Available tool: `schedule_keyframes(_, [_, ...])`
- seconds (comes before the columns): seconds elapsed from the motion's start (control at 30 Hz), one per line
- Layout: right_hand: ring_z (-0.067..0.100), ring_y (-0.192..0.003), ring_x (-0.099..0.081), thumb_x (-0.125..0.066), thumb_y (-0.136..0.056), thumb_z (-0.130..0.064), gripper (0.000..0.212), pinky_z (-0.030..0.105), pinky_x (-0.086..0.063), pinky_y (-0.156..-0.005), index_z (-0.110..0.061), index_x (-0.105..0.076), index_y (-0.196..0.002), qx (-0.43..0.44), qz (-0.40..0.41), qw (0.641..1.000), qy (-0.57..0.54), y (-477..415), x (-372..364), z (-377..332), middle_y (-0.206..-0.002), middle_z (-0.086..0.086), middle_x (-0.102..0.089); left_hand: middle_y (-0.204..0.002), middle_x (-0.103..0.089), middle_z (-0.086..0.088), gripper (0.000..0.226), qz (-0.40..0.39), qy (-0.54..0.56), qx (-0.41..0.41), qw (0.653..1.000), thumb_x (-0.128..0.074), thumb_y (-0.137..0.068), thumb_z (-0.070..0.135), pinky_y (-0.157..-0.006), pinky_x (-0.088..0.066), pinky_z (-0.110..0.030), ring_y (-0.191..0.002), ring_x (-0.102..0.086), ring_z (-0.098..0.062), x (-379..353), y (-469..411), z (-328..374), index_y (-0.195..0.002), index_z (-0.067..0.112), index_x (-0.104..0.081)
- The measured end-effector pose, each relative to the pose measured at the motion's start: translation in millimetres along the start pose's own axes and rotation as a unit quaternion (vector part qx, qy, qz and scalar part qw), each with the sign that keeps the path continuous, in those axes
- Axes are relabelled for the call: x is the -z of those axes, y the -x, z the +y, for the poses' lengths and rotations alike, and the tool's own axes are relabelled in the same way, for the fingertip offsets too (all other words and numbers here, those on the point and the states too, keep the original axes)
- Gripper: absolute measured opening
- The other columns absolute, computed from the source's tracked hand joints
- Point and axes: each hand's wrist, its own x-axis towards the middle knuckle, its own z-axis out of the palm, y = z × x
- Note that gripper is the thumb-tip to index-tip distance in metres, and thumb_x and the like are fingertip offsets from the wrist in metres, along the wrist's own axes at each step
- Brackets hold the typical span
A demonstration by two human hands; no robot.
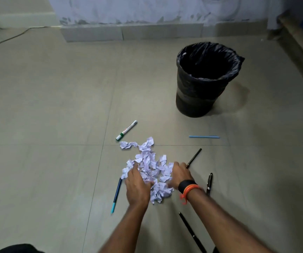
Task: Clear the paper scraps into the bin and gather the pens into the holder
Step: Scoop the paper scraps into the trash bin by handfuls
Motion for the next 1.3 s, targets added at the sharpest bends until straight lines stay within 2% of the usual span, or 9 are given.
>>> schedule_keyframes(0.17, [0.036, -0.122, -0.044, -0.089, -0.054, -0.037, 0.124, 0.037, -0.043, -0.101, 0.001, -0.012, -0.143, 0.018, 0.016, 0.998, 0.057, -6.1, -32.3, 9.8, -0.135, 0.017, -0.027, -0.158, -0.002, -0.015, 0.152, -0.092, -0.086, 0.053, 0.991, -0.091, -0.044, 0.052, -0.115, -0.024, -0.038, -0.145, -0.01, -0.034, -8.3, -4.8, -21.4, -0.153, 0.018, 0.01])
schedule_keyframes(0.3, [0.037, -0.117, -0.047, -0.089, -0.056, -0.031, 0.111, 0.039, -0.046, -0.099, -0.006, -0.021, -0.14, 0.092, 0.01, 0.995, 0.043, -11.7, -43.7, -1.1, -0.13, 0.014, -0.029, -0.159, 0.012, -0.009, 0.161, -0.153, -0.182, -0.002, 0.971, -0.092, -0.041, 0.055, -0.108, -0.036, -0.041, -0.143, -0.011, -0.036, -11.6, -23.7, -21.8, -0.148, 0.027, 0.026])
schedule_keyframes(0.37, [0.037, -0.117, -0.047, -0.089, -0.056, -0.027, 0.106, 0.041, -0.047, -0.098, -0.012, -0.025, -0.138, 0.112, 0.001, 0.994, 0.012, -14.9, -43.2, -2.4, -0.128, 0.012, -0.03, -0.159, 0.009, -0.007, 0.155, -0.164, -0.192, -0.016, 0.968, -0.093, -0.047, 0.047, -0.104, -0.039, -0.043, -0.14, -0.018, -0.038, -10.1, -33.2, -18.4, -0.15, 0.029, 0.022])
schedule_keyframes(0.57, [0.039, -0.119, -0.039, -0.093, -0.048, -0.034, 0.142, 0.046, -0.044, -0.102, -0.034, 0.005, -0.15, 0.119, -0.03, 0.99, 0.062, -16.2, -40.1, 7.5, -0.134, 0.012, -0.021, -0.157, 0.006, -0.009, 0.144, -0.166, -0.194, -0.017, 0.967, -0.093, -0.049, 0.041, -0.101, -0.041, -0.043, -0.14, -0.022, -0.039, -6.8, -37.0, -23.0, -0.151, 0.038, 0.009])
schedule_keyframes(0.67, [0.034, -0.114, -0.041, -0.089, -0.055, -0.026, 0.124, 0.044, -0.047, -0.098, -0.04, -0.008, -0.148, 0.144, -0.024, 0.988, 0.054, -19.1, -46.5, -5.6, -0.13, 0.01, -0.024, -0.158, 0.001, -0.006, 0.115, -0.158, -0.2, -0.035, 0.966, -0.086, -0.067, 0.023, -0.089, -0.05, -0.041, -0.133, -0.032, -0.036, -14.4, -34.6, -25.9, -0.15, 0.04, -0.007])
schedule_keyframes(0.77, [0.032, -0.111, -0.048, -0.074, -0.073, -0.019, 0.077, 0.037, -0.049, -0.093, -0.038, -0.037, -0.138, 0.162, 0.01, 0.987, 0.009, -22.0, -55.8, -13.4, -0.124, 0.006, -0.033, -0.153, -0.022, -0.003, 0.08, -0.133, -0.184, -0.064, 0.972, -0.069, -0.081, 0.018, -0.088, -0.049, -0.038, -0.126, -0.04, -0.032, -20.1, -33.7, -29.6, -0.146, 0.035, -0.026])
schedule_keyframes(0.9, [0.031, -0.098, -0.057, -0.055, -0.087, -0.022, 0.022, 0.029, -0.042, -0.076, -0.025, -0.059, -0.109, 0.152, 0.04, 0.987, -0.03, -13.9, -60.8, -9.7, -0.103, 0.0, -0.043, -0.115, -0.049, -0.005, 0.036, -0.095, -0.139, -0.092, 0.981, -0.063, -0.078, 0.016, -0.072, -0.046, -0.034, -0.1, -0.057, -0.029, -20.8, -28.5, -34.7, -0.112, 0.021, -0.056])
schedule_keyframes(1.13, [0.031, -0.083, -0.058, -0.065, -0.077, -0.019, 0.004, 0.028, -0.032, -0.063, -0.016, -0.063, -0.075, 0.139, 0.095, 0.985, -0.038, -6.8, -42.2, 0.7, -0.085, 0.009, -0.057, -0.094, -0.063, -0.01, 0.006, -0.069, -0.113, -0.075, 0.988, -0.057, -0.077, 0.008, -0.065, -0.041, -0.031, -0.089, -0.062, -0.034, -1.8, -29.3, -23.0, -0.082, 0.011, -0.057])
schedule_keyframes(1.3, [0.022, -0.065, -0.044, -0.07, -0.077, -0.026, 0.035, 0.03, -0.023, -0.056, -0.012, -0.043, -0.059, 0.135, 0.148, 0.974, -0.109, 2.4, -22.1, 1.9, -0.068, 0.002, -0.049, -0.089, -0.064, -0.009, 0.02, 0.009, -0.057, -0.08, 0.995, -0.046, -0.078, -0.003, -0.063, -0.037, -0.029, -0.084, -0.061, -0.033, 18.6, -32.0, -1.2, -0.083, 0.01, -0.061])
